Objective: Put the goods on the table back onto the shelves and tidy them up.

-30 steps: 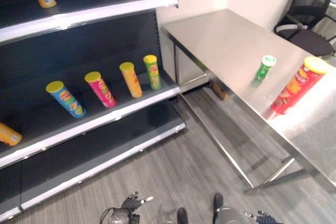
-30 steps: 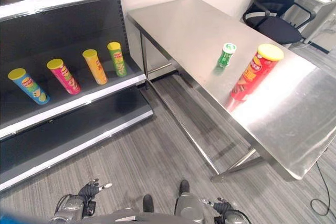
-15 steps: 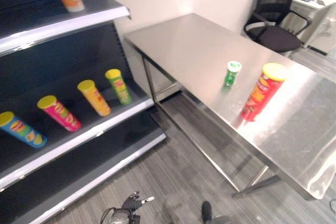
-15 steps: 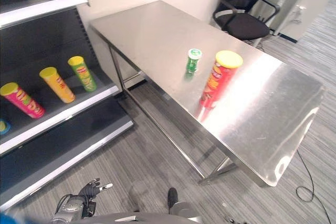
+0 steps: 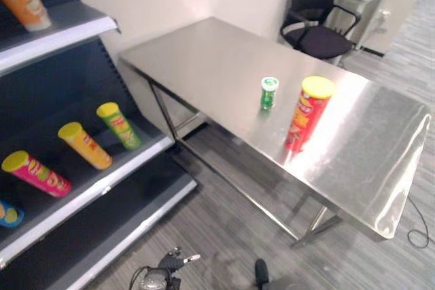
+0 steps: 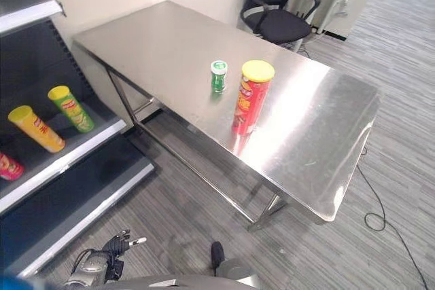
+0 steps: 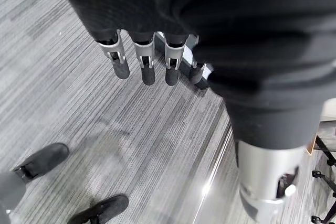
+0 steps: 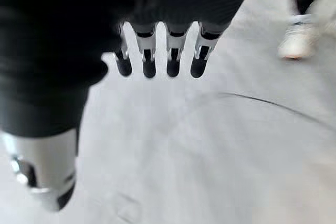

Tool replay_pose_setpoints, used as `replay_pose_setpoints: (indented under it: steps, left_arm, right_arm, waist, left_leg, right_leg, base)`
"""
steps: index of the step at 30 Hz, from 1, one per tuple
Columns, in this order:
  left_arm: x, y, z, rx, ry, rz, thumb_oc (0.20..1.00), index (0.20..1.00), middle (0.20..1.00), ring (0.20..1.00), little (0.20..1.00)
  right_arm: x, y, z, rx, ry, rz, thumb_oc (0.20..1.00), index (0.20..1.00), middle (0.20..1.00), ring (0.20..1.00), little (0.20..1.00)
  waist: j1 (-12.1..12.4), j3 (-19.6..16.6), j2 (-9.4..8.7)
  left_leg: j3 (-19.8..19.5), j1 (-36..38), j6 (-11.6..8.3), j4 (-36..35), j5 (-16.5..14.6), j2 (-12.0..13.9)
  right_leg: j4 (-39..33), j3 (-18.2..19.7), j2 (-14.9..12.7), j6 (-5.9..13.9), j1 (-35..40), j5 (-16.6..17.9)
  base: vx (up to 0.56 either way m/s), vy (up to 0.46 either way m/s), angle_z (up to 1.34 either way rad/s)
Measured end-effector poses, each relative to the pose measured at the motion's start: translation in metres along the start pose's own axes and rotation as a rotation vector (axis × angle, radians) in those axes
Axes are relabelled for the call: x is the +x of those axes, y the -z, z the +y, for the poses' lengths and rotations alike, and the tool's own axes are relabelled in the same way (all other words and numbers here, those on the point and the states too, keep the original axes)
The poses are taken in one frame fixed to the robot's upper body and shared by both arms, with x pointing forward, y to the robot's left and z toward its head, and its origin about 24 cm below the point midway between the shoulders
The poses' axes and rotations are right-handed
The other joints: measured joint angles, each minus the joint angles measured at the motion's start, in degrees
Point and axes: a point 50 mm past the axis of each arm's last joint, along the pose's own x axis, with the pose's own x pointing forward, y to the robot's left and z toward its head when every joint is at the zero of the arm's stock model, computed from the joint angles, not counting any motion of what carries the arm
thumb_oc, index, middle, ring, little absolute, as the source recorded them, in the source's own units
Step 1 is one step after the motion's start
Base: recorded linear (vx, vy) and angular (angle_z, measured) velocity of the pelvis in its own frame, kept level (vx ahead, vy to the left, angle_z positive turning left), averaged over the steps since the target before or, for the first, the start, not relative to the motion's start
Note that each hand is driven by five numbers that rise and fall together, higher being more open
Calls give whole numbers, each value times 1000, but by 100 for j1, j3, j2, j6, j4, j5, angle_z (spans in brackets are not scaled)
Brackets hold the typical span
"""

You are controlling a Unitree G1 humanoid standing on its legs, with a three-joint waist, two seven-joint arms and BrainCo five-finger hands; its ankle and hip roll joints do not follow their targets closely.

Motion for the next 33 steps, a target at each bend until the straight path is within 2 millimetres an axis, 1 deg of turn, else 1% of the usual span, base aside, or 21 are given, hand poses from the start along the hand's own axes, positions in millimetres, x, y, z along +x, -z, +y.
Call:
replay_pose_setpoints:
  steps: [1, 2, 4, 5, 6, 8, 9, 10, 11, 14, 15, 16, 17, 18, 20, 21, 22, 26, 28, 30, 33]
  left_arm:
    - [0, 0, 1, -9, -4, -2, 1000, 1000, 1000, 1000, 1000]
    - [-1, 3, 0, -16, -4, 4, 1000, 1000, 1000, 1000, 1000]
    - [-3, 8, -4, -22, 5, 9, 1000, 1000, 1000, 1000, 1000]
    - [-4, 11, -6, -24, 8, 16, 1000, 1000, 1000, 1000, 1000]
    - [-4, 12, -6, -30, 7, 17, 1000, 1000, 1000, 1000, 1000]
    - [-6, 15, -10, -27, 14, 19, 1000, 1000, 1000, 1000, 1000]
    - [-6, 18, -12, -30, 20, 21, 1000, 1000, 1000, 1000, 1000]
    - [-7, 18, -15, -32, 26, 19, 1000, 1000, 1000, 1000, 1000]
    - [-8, 19, -18, -37, 36, 12, 1000, 1000, 1000, 1000, 1000]
    - [-8, 17, -23, -40, 52, 0, 1000, 1000, 1000, 1000, 1000]
    - [-9, 20, -23, -41, 56, 7, 1000, 1000, 1000, 1000, 1000]
    - [-9, 20, -23, -41, 62, 8, 1000, 1000, 1000, 1000, 1000]
    - [-11, 25, -23, -44, 62, 20, 1000, 1000, 1000, 1000, 1000]
    - [-10, 23, -23, -43, 64, 13, 1000, 1000, 1000, 1000, 1000]
    - [-13, 31, -24, -41, 68, 33, 1000, 1000, 1000, 1000, 1000]
    - [-14, 34, -24, -42, 68, 44, 1000, 1000, 1000, 1000, 1000]
    - [-15, 36, -24, -42, 68, 50, 1000, 1000, 1000, 1000, 1000]
    - [-14, 35, -24, -43, 71, 47, 1000, 1000, 1000, 1000, 1000]
    - [-14, 34, -24, -43, 73, 45, 1000, 1000, 1000, 1000, 1000]
    - [-15, 36, -24, -50, 72, 50, 1000, 1000, 1000, 1000, 1000]
    - [-15, 36, -24, -52, 82, 48, 1000, 1000, 1000, 1000, 1000]
  right_arm:
    - [0, -18, 0, 38, -5, -65, 1000, 1000, 1000, 1000, 1000]
    - [-1, -41, 4, 59, -20, -163, 1000, 1000, 1000, 1000, 1000]
    - [-17, -96, 15, 80, -76, -409, 1000, 1000, 1000, 1000, 1000]
    - [-32, -129, 21, 75, -103, -564, 1000, 1000, 1000, 1000, 1000]
    - [-50, -156, 28, 58, -130, -701, 1000, 1000, 1000, 1000, 1000]
    - [-90, -200, 43, 51, -189, -952, 1000, 1000, 1000, 1000, 1000]
    - [-108, -216, 52, 48, -222, -1056, 1000, 1000, 1000, 1000, 1000]
    - [-121, -226, 60, 47, -249, -1119, 1000, 1000, 1000, 1000, 1000]
    - [-141, -238, 73, 13, -288, -1217, 1000, 1000, 1000, 1000, 1000]
    - [-181, -252, 100, -88, -386, -1401, 1000, 1000, 1000, 1000, 1000]
    - [-191, -256, 108, -104, -420, -1439, 1000, 1000, 1000, 1000, 1000]
    - [-208, -260, 118, -145, -463, -1511, 1000, 1000, 1000, 1000, 1000]
    - [-216, -261, 123, -169, -493, -1550, 1000, 1000, 1000, 1000, 1000]
    - [-219, -261, 128, -182, -520, -1557, 1000, 1000, 1000, 1000, 1000]
    - [-224, -260, 137, -223, -573, -1565, 1000, 1000, 1000, 1000, 1000]
    - [-227, -259, 143, -249, -608, -1571, 1000, 1000, 1000, 1000, 1000]
    - [-229, -255, 148, -284, -647, -1569, 1000, 1000, 1000, 1000, 1000]
    - [-231, -249, 160, -326, -744, -1547, 1000, 1000, 1000, 1000, 1000]
    - [-234, -249, 162, -337, -782, -1547, 1000, 1000, 1000, 1000, 1000]
    - [-240, -248, 163, -332, -856, -1553, 1000, 1000, 1000, 1000, 1000]
    - [-241, -247, 163, -321, -906, -1535, 1000, 1000, 1000, 1000, 1000]
  waist:
    - [-28, 3, -4]
    - [-75, 1, 12]
    - [-119, 1, 68]
    - [-126, -5, 118]
    - [-118, -14, 151]
    - [-82, -31, 207]
    - [-58, -35, 226]
    - [-38, -34, 235]
    - [11, -35, 243]
    - [240, -30, 251]
    - [320, -25, 261]
    - [364, -21, 279]
    - [476, -13, 292]
    - [508, -5, 281]
    - [629, -3, 279]
    - [639, 0, 274]
    - [687, 2, 271]
    - [711, 11, 257]
    - [732, 22, 258]
    - [718, 93, 247]
    - [718, 177, 240]
  left_leg:
    - [13, 4, -9, 0, -1, 1]
    - [17, 3, -11, 0, -2, 1]
    - [55, 21, -26, 0, -20, -3]
    - [55, 22, -27, -1, -21, -6]
    - [55, 24, -28, 0, -19, -7]
    - [47, 24, -25, 0, -16, -6]
    - [39, 24, -19, 0, -19, -6]
    - [33, 24, -11, 0, -18, -6]
    - [23, 24, -8, 0, -9, -5]
    - [-78, 24, 3, 1, 19, -2]
    - [-134, 30, 10, 0, 22, 2]
    - [-146, 46, -26, 2, 54, -5]
    - [-192, 35, -20, 1, 68, -5]
    - [-263, 49, -21, 2, 70, -11]
    - [-311, 52, -17, 2, 76, -10]
    - [-312, 55, -20, 3, 74, -13]
    - [-392, 34, -14, 2, 78, -17]
    - [-437, 37, -15, 3, 79, -18]
    - [-443, 44, -23, 3, 87, -16]
    - [-517, 102, -31, 2, 88, -13]
    - [-590, 113, -37, 1, 83, -16]
  right_leg:
    - [0, 7, 3, -1, 0, 2]
    - [0, 16, 3, -2, 0, 3]
    - [-1, 64, 9, -8, 1, 10]
    - [-1, 67, 8, -10, 3, 13]
    - [-1, 67, 8, -13, 5, 18]
    - [0, 61, 9, -23, 9, 25]
    - [0, 57, 9, -27, 16, 27]
    - [0, 52, 8, -27, 18, 28]
    - [0, 39, 8, -30, 24, 30]
    - [0, -53, -5, -34, 65, 30]
    - [-1, -113, -18, -34, 110, 19]
    - [-3, -128, -21, -36, 120, 18]
    - [3, -189, -38, -36, 142, 15]
    - [5, -236, -45, -32, 163, 7]
    - [-2, -313, -60, -32, 212, 5]
    - [-3, -309, -61, -28, 208, 2]
    - [1, -362, -79, -22, 213, -7]
    - [-2, -408, -85, -31, 234, -9]
    - [-3, -440, -88, -36, 258, -14]
    - [-4, -486, -92, -36, 335, -47]
    - [-2, -565, -107, -30, 378, -95]
  base:
    - [-12, 10, -3]
    - [-6, 15, -7]
    - [-14, 8, -10]
    - [-16, 1, -6]
    - [0, 0, 0]
    - [-9, -8, 2]
    - [-19, -15, 4]
    - [-36, -17, 5]
    - [-22, -15, 5]
    - [-13, -33, 18]
    - [-17, -49, 26]
    - [-16, -29, 24]
    - [-12, -39, 26]
    - [-17, -41, 30]
    - [-16, -45, 20]
    - [-7, -38, 13]
    - [-13, -51, 11]
    - [-11, -33, 8]
    - [-14, -42, 8]
    - [-16, -37, 12]
    - [-4, -24, 13]
